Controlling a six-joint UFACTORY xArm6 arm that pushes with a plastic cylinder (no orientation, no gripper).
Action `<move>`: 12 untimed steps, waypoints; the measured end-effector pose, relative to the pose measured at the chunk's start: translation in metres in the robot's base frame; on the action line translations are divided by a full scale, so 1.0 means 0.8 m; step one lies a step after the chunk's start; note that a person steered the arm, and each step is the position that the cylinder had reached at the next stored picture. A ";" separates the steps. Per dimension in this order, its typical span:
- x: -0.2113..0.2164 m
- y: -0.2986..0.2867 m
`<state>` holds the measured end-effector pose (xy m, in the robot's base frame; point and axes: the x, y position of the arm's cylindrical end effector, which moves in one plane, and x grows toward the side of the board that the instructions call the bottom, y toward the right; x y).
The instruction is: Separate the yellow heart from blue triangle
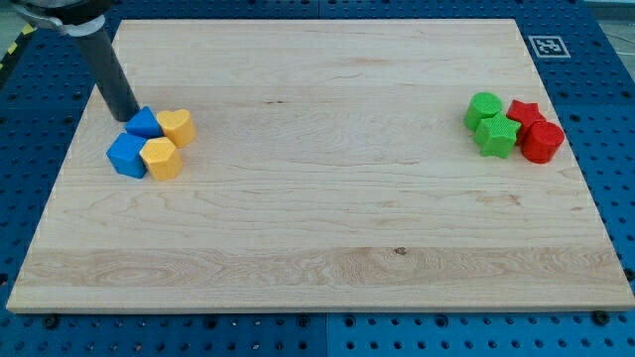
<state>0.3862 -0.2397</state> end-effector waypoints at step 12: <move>0.080 0.082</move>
<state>0.4499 -0.1743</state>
